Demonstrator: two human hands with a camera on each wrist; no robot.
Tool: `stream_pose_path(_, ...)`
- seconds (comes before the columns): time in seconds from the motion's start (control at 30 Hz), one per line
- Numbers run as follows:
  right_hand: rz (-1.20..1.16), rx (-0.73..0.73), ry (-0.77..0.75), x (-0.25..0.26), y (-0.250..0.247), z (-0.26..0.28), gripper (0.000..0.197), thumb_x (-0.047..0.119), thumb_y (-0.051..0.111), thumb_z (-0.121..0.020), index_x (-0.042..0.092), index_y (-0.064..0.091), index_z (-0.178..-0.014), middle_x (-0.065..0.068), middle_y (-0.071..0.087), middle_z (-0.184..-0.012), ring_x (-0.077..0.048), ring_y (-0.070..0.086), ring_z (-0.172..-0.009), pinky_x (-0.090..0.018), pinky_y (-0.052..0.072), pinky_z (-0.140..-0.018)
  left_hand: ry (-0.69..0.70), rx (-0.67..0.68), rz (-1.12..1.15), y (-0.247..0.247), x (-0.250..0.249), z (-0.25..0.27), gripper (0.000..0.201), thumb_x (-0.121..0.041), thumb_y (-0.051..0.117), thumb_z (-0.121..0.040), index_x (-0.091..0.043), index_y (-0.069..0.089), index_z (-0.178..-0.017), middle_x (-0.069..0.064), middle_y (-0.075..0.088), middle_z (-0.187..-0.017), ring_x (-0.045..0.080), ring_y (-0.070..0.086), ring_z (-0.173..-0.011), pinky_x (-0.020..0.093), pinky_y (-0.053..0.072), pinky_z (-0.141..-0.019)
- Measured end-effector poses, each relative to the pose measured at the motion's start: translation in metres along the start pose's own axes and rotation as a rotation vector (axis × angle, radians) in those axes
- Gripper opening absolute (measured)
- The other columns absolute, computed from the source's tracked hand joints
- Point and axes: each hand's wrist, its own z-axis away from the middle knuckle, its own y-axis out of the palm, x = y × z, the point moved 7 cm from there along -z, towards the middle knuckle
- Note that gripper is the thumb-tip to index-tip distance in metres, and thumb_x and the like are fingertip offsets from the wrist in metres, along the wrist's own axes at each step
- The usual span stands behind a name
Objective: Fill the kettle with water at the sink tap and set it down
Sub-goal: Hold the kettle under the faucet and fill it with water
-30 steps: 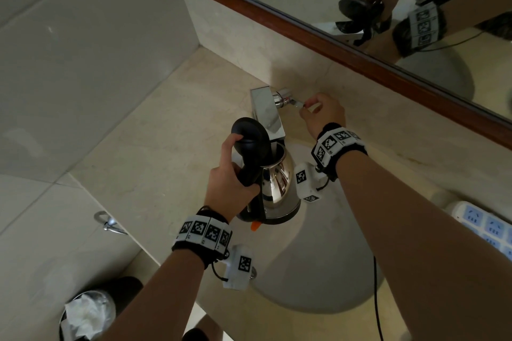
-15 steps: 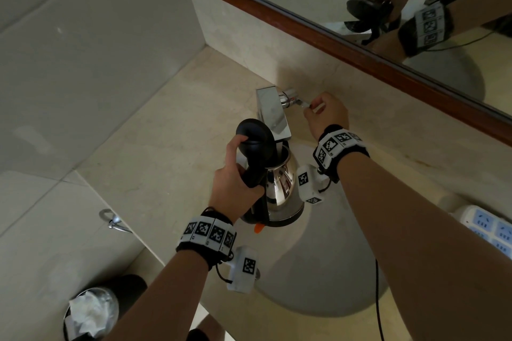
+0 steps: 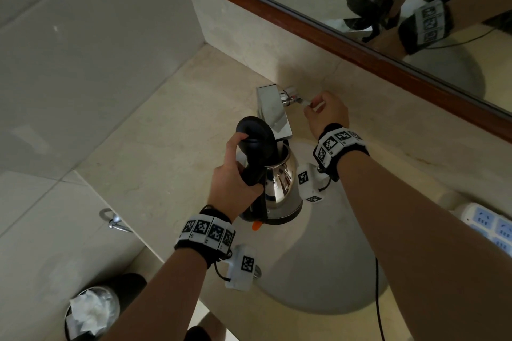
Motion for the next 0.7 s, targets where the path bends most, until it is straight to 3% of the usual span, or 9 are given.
stream_pose_path(0.3,0.024,-0.014,-0.003,0.0015,-0.0006,0.0016,0.011,0.024,0.069,-0.089,0.019,0.06,-0.088,0.0,0.062,-0.087,-0.021,0.06,-0.079,-0.028,0.044,-0.065,0.02,0.012,0.006,-0.0005,-0.0026,-0.0039,0.101,-0.004,0.08,-0.071,-0.041,0.025,-0.147,0.0,0.069,-0.065,0.016,0.07,-0.06,0.044,0.064,-0.063)
stream_pose_path(0.53,0.023,-0.06,-0.01,-0.0004,0.0008,0.0038,0.012,0.026,0.068,-0.089,0.023,0.058,-0.085,0.002,0.063,-0.084,-0.021,0.063,-0.079,-0.034,0.054,-0.07,0.022,0.006,0.0,0.0006,-0.0005,-0.0032,0.101,-0.006,0.08,-0.071,-0.04,0.027,-0.149,-0.001,0.069,-0.066,0.015,0.07,-0.061,0.044,0.064,-0.063)
stream_pose_path(0.7,0.005,-0.077,-0.003,-0.001,0.0014,0.004,0.013,0.024,0.068,-0.089,0.022,0.057,-0.084,0.002,0.061,-0.082,-0.02,0.059,-0.076,-0.029,0.047,-0.066,0.01,0.008,0.005,0.0009,-0.0003,-0.0033,0.099,-0.006,0.079,-0.07,-0.043,0.027,-0.146,0.0,0.069,-0.065,0.017,0.07,-0.06,0.044,0.063,-0.061)
